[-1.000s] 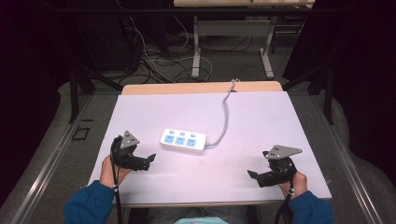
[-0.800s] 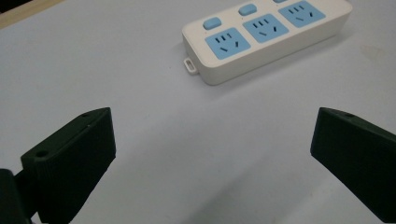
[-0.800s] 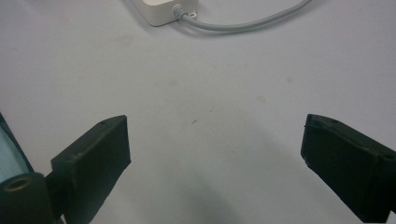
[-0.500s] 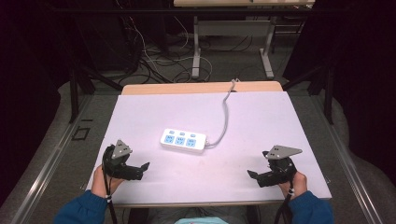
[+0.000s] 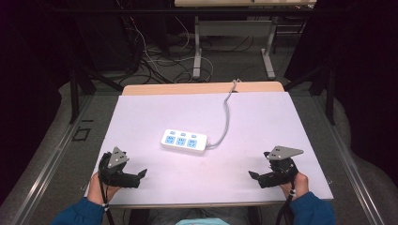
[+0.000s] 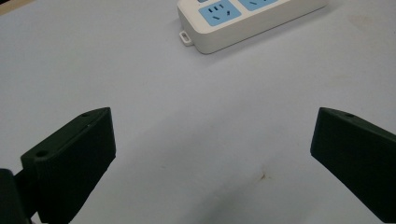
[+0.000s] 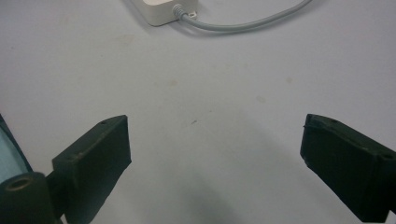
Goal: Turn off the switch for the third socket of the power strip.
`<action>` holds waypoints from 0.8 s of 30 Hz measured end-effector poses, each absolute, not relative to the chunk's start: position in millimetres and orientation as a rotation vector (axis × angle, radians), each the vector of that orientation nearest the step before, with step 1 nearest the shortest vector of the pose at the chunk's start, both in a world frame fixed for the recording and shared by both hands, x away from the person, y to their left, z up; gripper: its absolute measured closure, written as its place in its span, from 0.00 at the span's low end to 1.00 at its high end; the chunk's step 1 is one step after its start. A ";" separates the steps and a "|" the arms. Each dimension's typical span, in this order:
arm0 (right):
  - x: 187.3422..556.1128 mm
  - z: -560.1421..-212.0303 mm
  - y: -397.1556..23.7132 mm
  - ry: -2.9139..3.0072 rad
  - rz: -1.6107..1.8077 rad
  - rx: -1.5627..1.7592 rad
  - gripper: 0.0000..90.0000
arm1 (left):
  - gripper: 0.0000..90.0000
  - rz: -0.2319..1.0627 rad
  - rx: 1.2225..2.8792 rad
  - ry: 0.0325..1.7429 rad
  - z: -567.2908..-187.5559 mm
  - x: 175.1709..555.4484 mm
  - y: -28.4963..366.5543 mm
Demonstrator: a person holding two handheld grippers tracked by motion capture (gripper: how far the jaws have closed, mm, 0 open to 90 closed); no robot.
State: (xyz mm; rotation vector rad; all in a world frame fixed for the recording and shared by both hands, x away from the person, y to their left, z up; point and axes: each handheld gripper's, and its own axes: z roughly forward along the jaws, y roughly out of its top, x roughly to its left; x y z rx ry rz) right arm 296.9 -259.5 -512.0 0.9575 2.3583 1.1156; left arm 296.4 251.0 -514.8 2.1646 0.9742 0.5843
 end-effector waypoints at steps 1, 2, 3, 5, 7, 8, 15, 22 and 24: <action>296.8 -512.0 -259.3 2.358 1.115 0.960 0.09 | 0.00 0.583 2.172 0.974 -514.5 295.3 251.7; 296.9 -512.0 -259.3 2.358 1.114 0.960 0.09 | 0.00 0.590 2.170 0.973 -515.2 294.6 252.2; 296.9 -512.1 -259.3 2.358 1.113 0.960 0.09 | 0.00 0.592 2.175 0.972 -515.4 293.4 253.1; 296.8 -512.1 -259.3 2.358 1.113 0.960 0.09 | 0.00 0.586 2.164 0.975 -516.7 290.9 253.9; 296.8 -512.1 -259.4 2.357 1.115 0.959 0.09 | 0.00 0.587 2.177 0.971 -516.8 288.4 255.7; 296.8 -512.1 -259.5 2.357 1.114 0.960 0.09 | 0.00 0.591 2.174 0.971 -517.5 287.2 256.2; 296.7 -512.1 -259.1 2.359 1.107 0.965 0.09 | 0.00 0.589 2.164 0.974 -520.3 279.9 259.3; 296.5 -512.2 -259.2 2.364 1.105 0.968 0.09 | 0.00 0.601 2.157 0.972 -520.7 274.9 262.2; 297.1 -512.2 -259.4 2.365 1.104 0.960 0.09 | 0.00 0.593 2.157 0.971 -520.6 274.8 262.9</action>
